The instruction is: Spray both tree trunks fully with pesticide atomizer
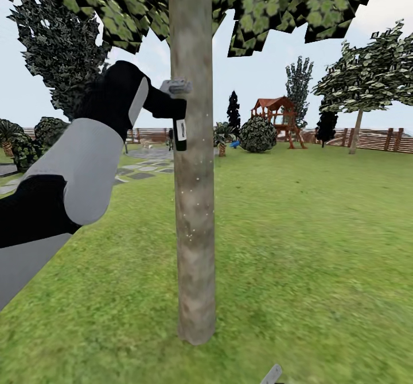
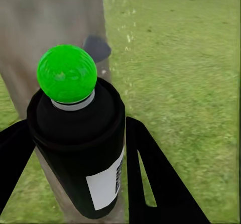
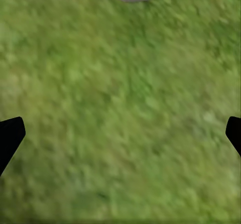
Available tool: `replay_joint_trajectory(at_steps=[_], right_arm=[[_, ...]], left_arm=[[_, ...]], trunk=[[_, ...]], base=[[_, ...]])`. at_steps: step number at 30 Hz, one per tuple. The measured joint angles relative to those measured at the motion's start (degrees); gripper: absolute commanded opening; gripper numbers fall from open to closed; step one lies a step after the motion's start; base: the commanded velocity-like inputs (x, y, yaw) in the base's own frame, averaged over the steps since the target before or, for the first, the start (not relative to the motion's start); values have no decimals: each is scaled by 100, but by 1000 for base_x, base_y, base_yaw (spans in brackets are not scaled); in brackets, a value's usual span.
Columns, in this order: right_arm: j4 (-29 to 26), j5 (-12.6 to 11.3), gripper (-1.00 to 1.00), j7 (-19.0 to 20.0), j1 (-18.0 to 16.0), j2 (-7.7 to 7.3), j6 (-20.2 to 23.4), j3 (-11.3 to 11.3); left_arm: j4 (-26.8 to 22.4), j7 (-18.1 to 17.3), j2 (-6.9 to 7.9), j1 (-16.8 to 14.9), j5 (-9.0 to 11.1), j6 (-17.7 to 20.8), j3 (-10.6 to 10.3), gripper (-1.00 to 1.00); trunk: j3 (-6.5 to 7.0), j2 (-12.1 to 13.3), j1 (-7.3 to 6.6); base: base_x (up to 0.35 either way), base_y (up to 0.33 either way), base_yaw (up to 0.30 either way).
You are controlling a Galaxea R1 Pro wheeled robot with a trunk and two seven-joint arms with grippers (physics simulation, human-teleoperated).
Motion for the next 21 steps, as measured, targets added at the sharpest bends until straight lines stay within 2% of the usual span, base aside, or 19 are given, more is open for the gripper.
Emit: replay_joint_trajectory(at_steps=[17, 19, 21], right_arm=[[0, 0, 100, 0, -1, 1, 0, 1], [0, 0, 100, 0, 2, 1, 0, 1], [0, 0, 100, 0, 1, 0, 0, 1]], left_arm=[[175, 33, 0, -1, -14, -5, 0, -100], [172, 335, 1, -1, -55, -9, -2, -100], [161, 853, 0, -1, -38, -7, -1, -100]], trunk=[[0, 0, 0], [0, 0, 0], [0, -1, 0]], base=[[0, 0, 0], [0, 0, 0], [0, 0, 0]])
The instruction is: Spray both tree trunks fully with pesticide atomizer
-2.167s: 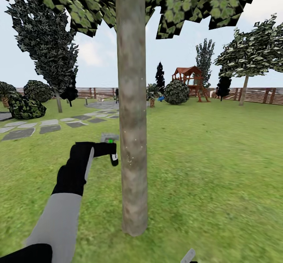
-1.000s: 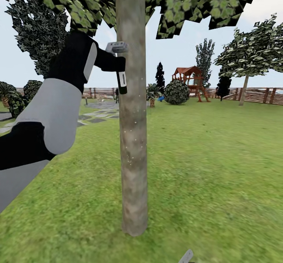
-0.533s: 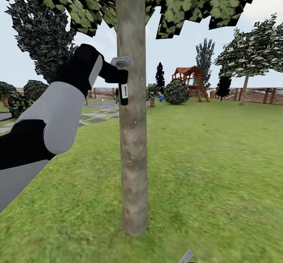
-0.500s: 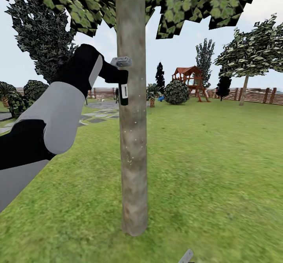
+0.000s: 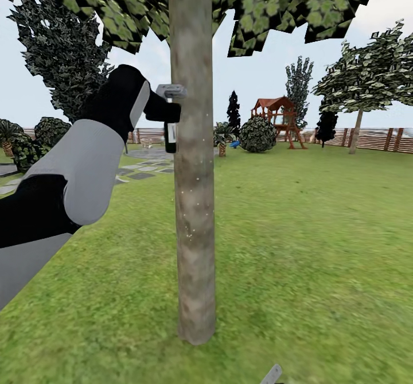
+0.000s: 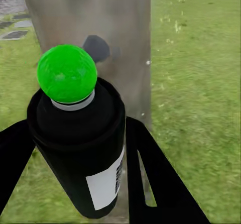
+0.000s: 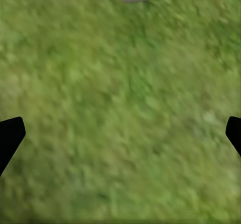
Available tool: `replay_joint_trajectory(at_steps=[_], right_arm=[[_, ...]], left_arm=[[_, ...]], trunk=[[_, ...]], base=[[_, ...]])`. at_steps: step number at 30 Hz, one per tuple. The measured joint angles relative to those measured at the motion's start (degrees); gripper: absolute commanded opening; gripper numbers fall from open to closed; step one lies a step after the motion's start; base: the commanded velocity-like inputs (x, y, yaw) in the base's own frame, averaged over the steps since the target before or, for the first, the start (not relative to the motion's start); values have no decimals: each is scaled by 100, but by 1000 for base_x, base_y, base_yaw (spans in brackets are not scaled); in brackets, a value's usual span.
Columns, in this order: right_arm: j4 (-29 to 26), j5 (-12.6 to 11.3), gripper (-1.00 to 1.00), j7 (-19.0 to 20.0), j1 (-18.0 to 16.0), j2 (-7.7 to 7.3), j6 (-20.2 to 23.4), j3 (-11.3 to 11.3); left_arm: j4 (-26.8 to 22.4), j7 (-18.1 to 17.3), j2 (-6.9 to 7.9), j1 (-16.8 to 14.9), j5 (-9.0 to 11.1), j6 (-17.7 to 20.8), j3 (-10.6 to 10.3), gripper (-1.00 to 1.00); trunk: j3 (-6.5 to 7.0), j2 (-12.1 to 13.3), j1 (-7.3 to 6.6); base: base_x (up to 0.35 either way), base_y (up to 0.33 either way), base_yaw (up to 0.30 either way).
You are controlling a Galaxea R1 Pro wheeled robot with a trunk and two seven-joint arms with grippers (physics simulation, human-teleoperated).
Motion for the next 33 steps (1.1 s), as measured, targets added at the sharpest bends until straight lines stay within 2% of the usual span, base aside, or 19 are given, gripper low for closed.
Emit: replay_joint_trajectory(at_steps=[2, 4, 19, 33], right_arm=[[0, 0, 100, 0, 1, 1, 0, 0], [0, 0, 100, 0, 1, 0, 0, 0], [0, 0, 100, 0, -2, 0, 0, 0], [0, 0, 100, 0, -1, -8, 0, 0]], left_arm=[[-17, 266, 0, -2, 26, 3, 1, -100], [-30, 364, 0, 0, 47, 4, 2, -100], [-52, 528, -1, 0, 21, 5, 6, -100], [-53, 539, 0, 0, 19, 5, 15, -100]], trunk=[[0, 0, 0], [0, 0, 0], [0, 0, 0], [0, 0, 0]], base=[[0, 0, 0], [0, 0, 0], [0, 0, 0], [0, 0, 0]])
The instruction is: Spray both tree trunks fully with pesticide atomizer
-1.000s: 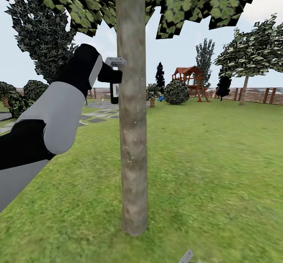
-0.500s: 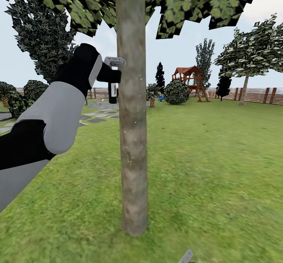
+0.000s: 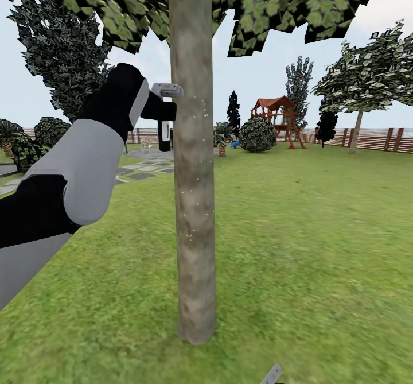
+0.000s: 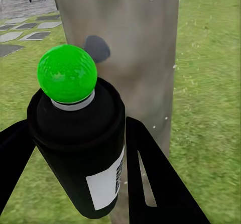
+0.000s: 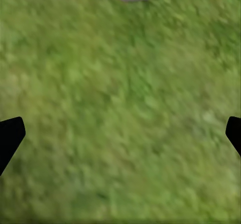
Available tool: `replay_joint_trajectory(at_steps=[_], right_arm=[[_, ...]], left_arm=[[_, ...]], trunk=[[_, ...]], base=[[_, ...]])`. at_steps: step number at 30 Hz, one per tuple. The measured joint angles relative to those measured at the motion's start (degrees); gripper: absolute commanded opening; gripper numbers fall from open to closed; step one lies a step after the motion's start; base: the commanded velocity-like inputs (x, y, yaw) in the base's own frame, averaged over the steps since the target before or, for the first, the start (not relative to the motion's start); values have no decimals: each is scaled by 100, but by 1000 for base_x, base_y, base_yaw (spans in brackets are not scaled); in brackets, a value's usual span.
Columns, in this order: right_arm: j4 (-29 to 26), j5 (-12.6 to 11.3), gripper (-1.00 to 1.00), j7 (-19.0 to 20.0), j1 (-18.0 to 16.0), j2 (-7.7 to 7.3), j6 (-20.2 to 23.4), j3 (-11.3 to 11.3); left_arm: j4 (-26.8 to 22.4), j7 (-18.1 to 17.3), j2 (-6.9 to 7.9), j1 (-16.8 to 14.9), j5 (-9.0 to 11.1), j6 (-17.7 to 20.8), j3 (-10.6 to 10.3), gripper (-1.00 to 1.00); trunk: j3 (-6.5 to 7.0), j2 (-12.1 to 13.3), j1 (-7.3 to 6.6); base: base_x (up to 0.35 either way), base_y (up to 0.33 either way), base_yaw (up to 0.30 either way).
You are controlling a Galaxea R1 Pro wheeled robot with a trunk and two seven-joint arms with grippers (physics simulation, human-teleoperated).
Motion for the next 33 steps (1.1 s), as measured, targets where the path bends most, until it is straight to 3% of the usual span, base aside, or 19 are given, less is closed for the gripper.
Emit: replay_joint_trajectory(at_steps=[5, 13, 16, 24, 27, 33], right_arm=[[6, 0, 100, 0, 1, 5, 0, 10], [231, 0, 100, 0, 6, 8, -6, 220], [245, 0, 100, 0, 6, 8, -5, 228], [246, 0, 100, 0, 6, 8, -6, 236], [239, 0, 100, 0, 6, 3, -8, 244], [235, 0, 100, 0, 6, -1, -7, 246]], left_arm=[[-14, 0, 0, 0, 2, 0, 4, -100], [40, 0, 0, 0, -3, 0, 13, -100], [56, -6, 187, 0, -53, -4, 18, -100], [199, -3, 388, 0, -18, -1, 30, -100], [233, -1, 589, 0, -43, -3, 28, -100], [232, -2, 654, 0, 2, 0, 31, -100]], trunk=[[0, 0, 0], [0, 0, 0], [0, 0, 0], [0, 0, 0], [0, 0, 0], [0, 0, 0]], base=[[0, 0, 0], [0, 0, 0], [0, 0, 0], [0, 0, 0], [0, 0, 0], [0, 0, 0]])
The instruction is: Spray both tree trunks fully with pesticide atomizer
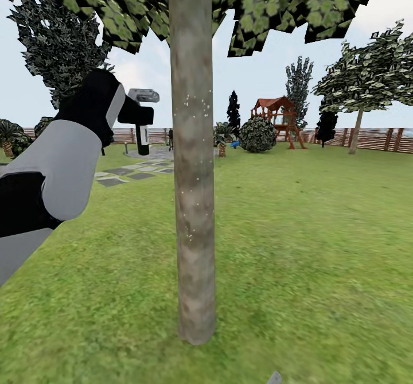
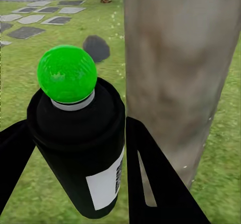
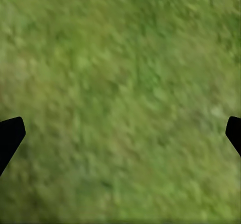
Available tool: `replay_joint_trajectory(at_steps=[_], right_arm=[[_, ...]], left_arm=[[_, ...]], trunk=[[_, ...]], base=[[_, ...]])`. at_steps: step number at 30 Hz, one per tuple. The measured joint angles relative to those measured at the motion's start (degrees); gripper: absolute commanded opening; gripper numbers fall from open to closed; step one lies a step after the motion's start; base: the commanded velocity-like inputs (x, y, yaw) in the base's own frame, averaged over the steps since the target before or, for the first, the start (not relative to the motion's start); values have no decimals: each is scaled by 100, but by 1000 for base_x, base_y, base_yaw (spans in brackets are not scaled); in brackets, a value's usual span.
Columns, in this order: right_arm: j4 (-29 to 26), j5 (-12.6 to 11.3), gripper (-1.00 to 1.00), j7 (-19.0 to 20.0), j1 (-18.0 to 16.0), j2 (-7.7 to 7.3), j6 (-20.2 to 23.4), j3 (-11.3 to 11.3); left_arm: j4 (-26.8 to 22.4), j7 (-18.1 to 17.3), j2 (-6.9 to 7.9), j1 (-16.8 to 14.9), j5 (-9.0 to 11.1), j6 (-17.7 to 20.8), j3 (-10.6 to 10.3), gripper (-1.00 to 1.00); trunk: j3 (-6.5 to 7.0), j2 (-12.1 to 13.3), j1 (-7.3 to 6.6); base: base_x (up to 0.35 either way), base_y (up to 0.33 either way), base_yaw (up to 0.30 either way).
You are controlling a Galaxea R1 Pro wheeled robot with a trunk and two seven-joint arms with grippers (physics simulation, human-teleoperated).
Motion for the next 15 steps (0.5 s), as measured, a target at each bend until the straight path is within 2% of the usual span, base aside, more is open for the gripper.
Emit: replay_joint_trajectory(at_steps=[15], right_arm=[[-1, 0, 100, 0, 1, 0, -1, 0]], left_arm=[[8, -2, -10, 0, 18, 0, 26, -100]], trunk=[[0, 0, 0]], base=[[0, 0, 0]])
